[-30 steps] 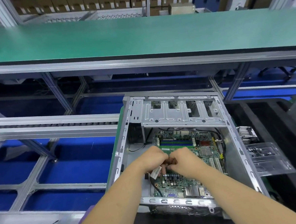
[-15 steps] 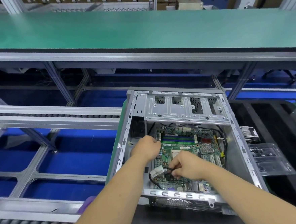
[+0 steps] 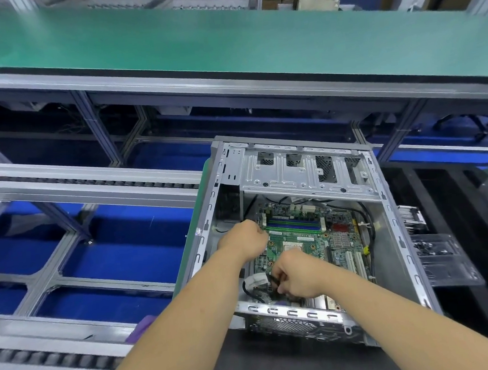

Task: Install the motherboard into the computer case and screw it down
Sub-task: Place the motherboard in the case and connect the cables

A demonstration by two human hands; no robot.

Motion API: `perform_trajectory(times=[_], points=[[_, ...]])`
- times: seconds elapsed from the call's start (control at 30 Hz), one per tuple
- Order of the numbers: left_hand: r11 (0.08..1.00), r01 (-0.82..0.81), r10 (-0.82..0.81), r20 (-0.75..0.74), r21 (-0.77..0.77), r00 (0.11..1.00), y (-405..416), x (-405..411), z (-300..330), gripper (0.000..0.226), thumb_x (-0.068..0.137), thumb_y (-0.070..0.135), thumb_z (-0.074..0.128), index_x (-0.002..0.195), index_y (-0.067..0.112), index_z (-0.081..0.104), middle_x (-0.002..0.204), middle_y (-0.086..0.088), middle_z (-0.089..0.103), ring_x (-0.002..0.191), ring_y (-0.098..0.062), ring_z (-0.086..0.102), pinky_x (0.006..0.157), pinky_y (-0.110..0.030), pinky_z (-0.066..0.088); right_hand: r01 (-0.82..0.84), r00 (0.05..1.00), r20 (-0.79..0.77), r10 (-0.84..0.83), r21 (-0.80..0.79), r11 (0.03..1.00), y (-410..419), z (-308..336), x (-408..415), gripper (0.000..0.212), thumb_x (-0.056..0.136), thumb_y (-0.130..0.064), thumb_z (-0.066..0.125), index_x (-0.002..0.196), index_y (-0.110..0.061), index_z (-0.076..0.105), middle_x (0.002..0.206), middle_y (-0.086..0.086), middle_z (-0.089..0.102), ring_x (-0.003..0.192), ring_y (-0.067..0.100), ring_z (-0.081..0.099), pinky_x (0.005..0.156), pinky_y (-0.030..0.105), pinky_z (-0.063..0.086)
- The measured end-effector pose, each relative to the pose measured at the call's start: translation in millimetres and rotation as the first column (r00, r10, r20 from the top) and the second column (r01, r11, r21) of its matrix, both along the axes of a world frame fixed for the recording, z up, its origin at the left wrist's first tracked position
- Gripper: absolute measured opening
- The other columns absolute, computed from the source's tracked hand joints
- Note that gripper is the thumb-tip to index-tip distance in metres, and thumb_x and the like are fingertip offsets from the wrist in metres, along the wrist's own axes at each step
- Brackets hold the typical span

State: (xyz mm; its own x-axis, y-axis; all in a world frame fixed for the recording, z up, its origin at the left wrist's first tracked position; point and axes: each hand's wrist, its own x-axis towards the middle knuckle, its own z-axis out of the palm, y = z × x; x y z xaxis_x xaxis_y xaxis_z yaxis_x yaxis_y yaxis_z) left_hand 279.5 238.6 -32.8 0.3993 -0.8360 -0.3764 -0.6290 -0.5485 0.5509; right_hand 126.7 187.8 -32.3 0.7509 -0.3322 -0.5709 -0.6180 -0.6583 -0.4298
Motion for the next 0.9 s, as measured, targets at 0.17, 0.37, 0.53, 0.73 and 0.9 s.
perform_trajectory(times=[0.17, 0.37, 0.53, 0.73, 0.9], points=[[1.0, 0.0, -0.001, 0.004, 0.019, 1.0, 0.2, 0.0, -0.6, 0.036, 0.093, 0.027, 0.047, 0.06, 0.019, 0.034, 0.056, 0.0, 0.039, 0.058, -0.023, 0.039, 0.055, -0.029, 0.028, 0.086, 0.996, 0.007, -0.087, 0.071, 0.994, 1.0, 0.3, 0.6, 0.018, 0.092, -0.007, 0.073, 0.077, -0.008, 0.064, 0.083, 0.018, 0.074, 0.069, 0.022, 0.067, 0.079, 0.043, 0.063], [0.999, -0.011, 0.01, 0.02, 0.048, 1.0, 0.2, 0.9, -1.2, 0.035, 0.092, 0.028, 0.047, 0.06, 0.017, 0.036, 0.059, 0.0, 0.04, 0.059, -0.022, 0.038, 0.055, -0.027, 0.028, 0.386, 0.918, -0.044, -0.394, 0.331, 0.861, 0.3, -5.8, -3.5, 0.002, 0.091, 0.009, 0.067, 0.093, 0.009, 0.067, 0.086, 0.027, 0.071, 0.072, 0.026, 0.074, 0.069, 0.032, 0.064], [0.998, -0.022, 0.021, 0.018, 0.064, 1.0, 0.8, 1.0, -0.7, 0.037, 0.093, 0.029, 0.047, 0.059, 0.017, 0.035, 0.059, 0.0, 0.04, 0.057, -0.022, 0.038, 0.054, -0.027, 0.026, 0.493, 0.857, -0.101, -0.505, 0.443, 0.749, 0.5, -6.1, -6.6, 0.011, 0.089, 0.018, 0.063, 0.095, 0.009, 0.066, 0.082, 0.022, 0.069, 0.069, 0.026, 0.075, 0.063, 0.029, 0.063], [0.996, -0.023, 0.022, 0.022, 0.086, 1.0, -0.1, 1.0, 0.2, 0.035, 0.092, 0.029, 0.048, 0.06, 0.017, 0.037, 0.06, -0.001, 0.042, 0.058, -0.022, 0.039, 0.053, -0.026, 0.027, 0.54, 0.829, -0.137, -0.542, 0.446, 0.714, 2.5, -2.6, -6.5, 0.013, 0.09, 0.015, 0.065, 0.091, 0.003, 0.063, 0.084, 0.028, 0.067, 0.069, 0.026, 0.074, 0.065, 0.032, 0.064], [0.994, -0.013, 0.012, 0.002, 0.105, 1.0, 1.3, 0.5, 2.3, 0.032, 0.093, 0.029, 0.047, 0.064, 0.015, 0.043, 0.063, -0.005, 0.047, 0.06, -0.023, 0.042, 0.057, -0.027, 0.031, 0.544, 0.828, -0.143, -0.542, 0.439, 0.715, 2.8, -5.0, -6.9, 0.009, 0.092, 0.011, 0.066, 0.087, 0.004, 0.064, 0.07, 0.017, 0.072, 0.066, 0.023, 0.076, 0.057, 0.025, 0.061]])
